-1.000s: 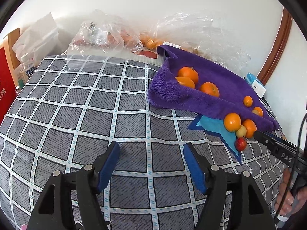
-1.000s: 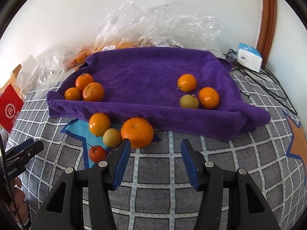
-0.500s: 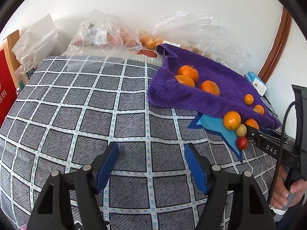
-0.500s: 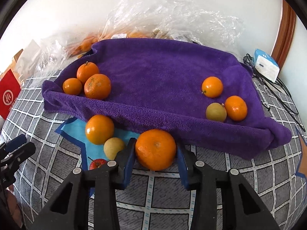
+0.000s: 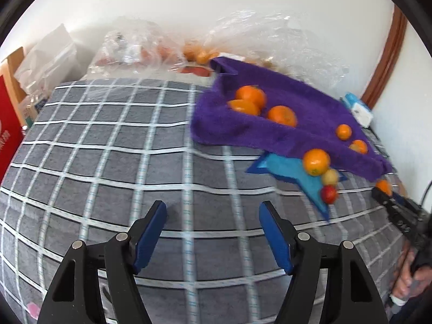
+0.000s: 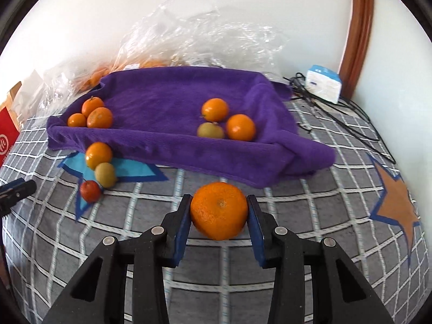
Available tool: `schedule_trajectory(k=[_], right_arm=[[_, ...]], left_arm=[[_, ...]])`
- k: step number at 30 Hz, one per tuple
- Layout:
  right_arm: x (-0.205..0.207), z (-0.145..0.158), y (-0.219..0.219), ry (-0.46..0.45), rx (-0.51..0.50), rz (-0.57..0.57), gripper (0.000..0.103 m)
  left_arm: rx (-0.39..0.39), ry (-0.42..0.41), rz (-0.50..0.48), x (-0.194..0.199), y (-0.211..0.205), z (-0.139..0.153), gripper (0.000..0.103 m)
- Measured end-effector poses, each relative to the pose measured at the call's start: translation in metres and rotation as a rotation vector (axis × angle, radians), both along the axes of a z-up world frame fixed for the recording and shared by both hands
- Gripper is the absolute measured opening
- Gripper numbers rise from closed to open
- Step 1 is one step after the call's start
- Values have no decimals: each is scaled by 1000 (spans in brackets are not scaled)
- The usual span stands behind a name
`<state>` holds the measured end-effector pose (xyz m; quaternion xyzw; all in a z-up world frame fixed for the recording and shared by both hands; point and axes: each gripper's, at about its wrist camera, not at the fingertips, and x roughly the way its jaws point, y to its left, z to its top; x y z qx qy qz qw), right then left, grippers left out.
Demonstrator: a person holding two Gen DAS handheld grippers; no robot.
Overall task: Organize fruits
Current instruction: 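Close the left tool on a small red fruit beside the towel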
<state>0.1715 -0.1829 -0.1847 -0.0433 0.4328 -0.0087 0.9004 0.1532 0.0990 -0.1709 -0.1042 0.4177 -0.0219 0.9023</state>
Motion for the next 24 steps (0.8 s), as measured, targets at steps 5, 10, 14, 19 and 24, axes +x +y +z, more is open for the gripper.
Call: schedule_trajectory(k=[5,10,14,19,24], right_arm=[[-4,-5,-20,5,-3,-24,39],[-11,-8,-36,9,-8,-34,39],[-11,-10,-48,11,41,-48,39],[-11,-11,-51,16,64,-59,39],[-11,-13,-56,25,101,-37,39]], left_arm=[[13,-33,-96,3,-42,12,68],[70,-45,-163,11,-80,15,68],[72,-25,-168,19,-97,11,62],[76,7,-175,27,-110,2,48],[74,19,-171,30,-116,-5,32]])
